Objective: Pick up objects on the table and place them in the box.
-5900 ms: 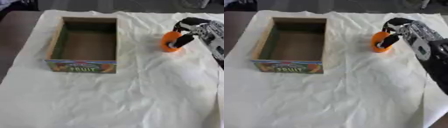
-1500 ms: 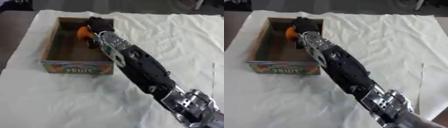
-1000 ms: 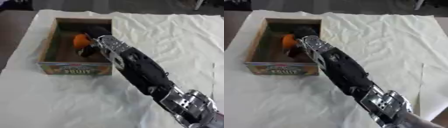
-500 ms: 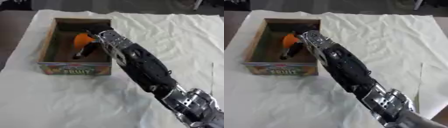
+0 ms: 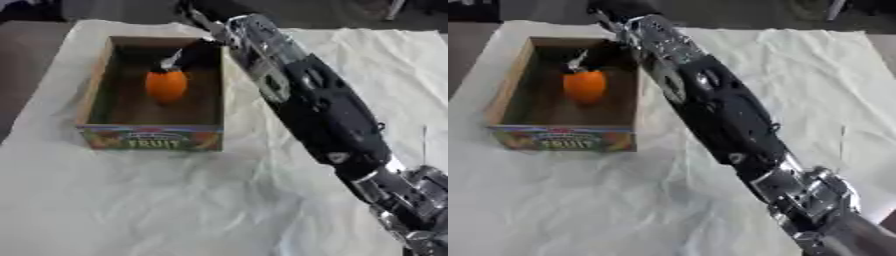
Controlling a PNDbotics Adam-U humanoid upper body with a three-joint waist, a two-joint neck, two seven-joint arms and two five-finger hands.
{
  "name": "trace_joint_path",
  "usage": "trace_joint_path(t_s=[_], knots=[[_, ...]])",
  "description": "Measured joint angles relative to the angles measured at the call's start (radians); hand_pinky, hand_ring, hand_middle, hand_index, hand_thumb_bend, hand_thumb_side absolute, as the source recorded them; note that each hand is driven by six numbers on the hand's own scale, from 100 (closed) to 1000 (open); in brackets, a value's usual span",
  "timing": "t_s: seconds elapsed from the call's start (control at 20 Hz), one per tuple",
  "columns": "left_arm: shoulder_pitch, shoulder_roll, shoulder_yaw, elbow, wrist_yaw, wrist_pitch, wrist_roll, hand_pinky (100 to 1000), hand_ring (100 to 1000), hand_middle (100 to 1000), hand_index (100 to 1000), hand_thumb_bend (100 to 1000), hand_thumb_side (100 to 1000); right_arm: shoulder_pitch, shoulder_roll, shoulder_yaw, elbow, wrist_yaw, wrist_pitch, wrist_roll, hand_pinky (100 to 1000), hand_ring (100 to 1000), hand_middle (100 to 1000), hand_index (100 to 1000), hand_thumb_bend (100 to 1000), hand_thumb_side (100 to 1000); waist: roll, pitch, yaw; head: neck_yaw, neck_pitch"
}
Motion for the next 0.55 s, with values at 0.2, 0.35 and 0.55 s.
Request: trace_joint_path(t_s=[0.2, 0.35, 0.55], knots=[[0.004, 0.001, 0.000, 0.000, -0.003, 0.000, 0.002, 321, 712, 840, 730, 100, 744, 0.027, -0.059, -0.041, -0.098, -0.060, 0.014, -0.032, 889, 853, 783, 928, 546, 864, 0.004, -0.001, -0.011, 0.009, 0.000], [0.007, 0.001, 0.001, 0.000, -0.006, 0.001, 0.005, 320, 713, 841, 730, 100, 744, 0.060, -0.105, -0.081, -0.171, -0.104, 0.028, -0.071, 887, 840, 765, 921, 465, 863, 0.008, -0.002, -0.022, 0.018, 0.002], [0.009, 0.001, 0.006, 0.000, -0.008, 0.001, 0.006, 320, 713, 841, 730, 100, 743, 0.121, -0.163, -0.142, -0.270, -0.165, 0.054, -0.131, 894, 839, 765, 918, 383, 881, 0.016, -0.003, -0.034, 0.031, 0.008]])
